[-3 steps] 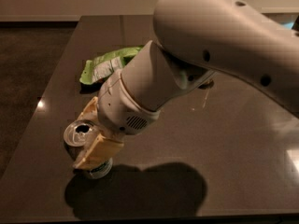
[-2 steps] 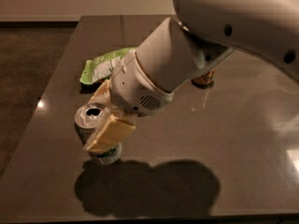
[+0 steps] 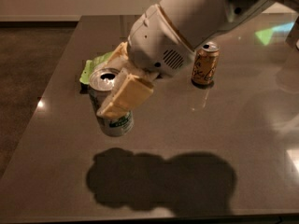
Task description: Pick 7up can
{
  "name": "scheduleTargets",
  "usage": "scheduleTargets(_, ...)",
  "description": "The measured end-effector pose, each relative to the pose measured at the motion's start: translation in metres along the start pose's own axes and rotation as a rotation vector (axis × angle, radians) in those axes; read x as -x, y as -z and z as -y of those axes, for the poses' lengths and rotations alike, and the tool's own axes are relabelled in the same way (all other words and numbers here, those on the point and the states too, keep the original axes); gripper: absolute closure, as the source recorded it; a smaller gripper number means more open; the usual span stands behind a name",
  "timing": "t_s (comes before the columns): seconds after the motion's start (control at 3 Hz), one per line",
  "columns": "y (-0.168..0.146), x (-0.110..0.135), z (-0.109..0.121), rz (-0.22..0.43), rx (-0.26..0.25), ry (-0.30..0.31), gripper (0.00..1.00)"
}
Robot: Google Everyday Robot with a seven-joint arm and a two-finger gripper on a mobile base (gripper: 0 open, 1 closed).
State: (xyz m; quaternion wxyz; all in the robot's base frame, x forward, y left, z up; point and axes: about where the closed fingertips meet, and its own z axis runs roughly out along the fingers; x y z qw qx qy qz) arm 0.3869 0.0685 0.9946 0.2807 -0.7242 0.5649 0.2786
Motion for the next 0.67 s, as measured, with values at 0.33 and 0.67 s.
scheduleTargets(0.33, 0.0283, 0.0115, 0.0099, 0.020, 0.022, 0.008, 1.00)
scheduleTargets(0.67, 0.0293, 0.0125, 0.0097, 0.020, 0.021, 0.010, 1.00)
